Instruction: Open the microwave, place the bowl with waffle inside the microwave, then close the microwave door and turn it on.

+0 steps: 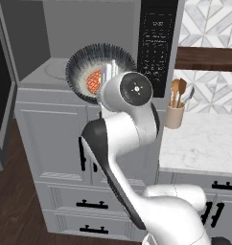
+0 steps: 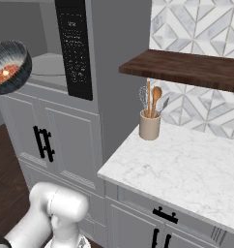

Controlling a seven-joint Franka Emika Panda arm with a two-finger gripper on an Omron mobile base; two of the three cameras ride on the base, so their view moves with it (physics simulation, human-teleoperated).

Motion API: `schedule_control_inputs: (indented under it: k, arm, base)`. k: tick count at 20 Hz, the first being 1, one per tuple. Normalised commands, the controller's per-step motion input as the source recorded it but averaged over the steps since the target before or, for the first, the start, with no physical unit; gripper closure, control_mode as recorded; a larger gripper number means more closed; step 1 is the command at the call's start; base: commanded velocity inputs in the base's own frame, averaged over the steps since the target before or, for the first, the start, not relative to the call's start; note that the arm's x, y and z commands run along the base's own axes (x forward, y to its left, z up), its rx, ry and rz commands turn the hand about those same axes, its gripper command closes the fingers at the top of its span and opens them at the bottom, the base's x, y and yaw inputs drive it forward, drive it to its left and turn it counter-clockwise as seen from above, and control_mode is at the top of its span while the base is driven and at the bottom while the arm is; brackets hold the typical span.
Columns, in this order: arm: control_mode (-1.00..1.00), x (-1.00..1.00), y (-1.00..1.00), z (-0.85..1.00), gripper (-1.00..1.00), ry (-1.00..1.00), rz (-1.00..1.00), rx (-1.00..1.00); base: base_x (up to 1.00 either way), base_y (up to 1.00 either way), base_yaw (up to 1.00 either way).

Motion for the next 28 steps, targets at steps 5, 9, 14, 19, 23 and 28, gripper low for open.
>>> schedule_control_inputs:
  k: [5,9,14,19,23,28]
  arm:
    - [-1.00,0.66,0.18,0.31,1.00,0.09,-0.15,0.01]
    - [-1.00,0.89,0.21,-0.03,1.00,0.06,-0.16,0.00]
    - [-1.00,0.95,0.08,-0.02,1.00,0.02,-0.13,0.00]
    - [-1.00,0.87,0.02,-0.15,1.00,0.00,-0.08,0.02]
    - [-1.00,0.71,0.00,-0.26,1.00,0.00,-0.04,0.05]
    - [-1.00,0.23,0.09,-0.04,1.00,0.00,-0.02,0.13]
  base:
    - [0.00,0.00,0.00]
    - [0.00,0.00,0.00]
    - [0.00,0.00,0.00]
    - [0.00,0.00,0.00]
    - [0.00,0.00,0.00]
    - [0.00,0.00,0.00]
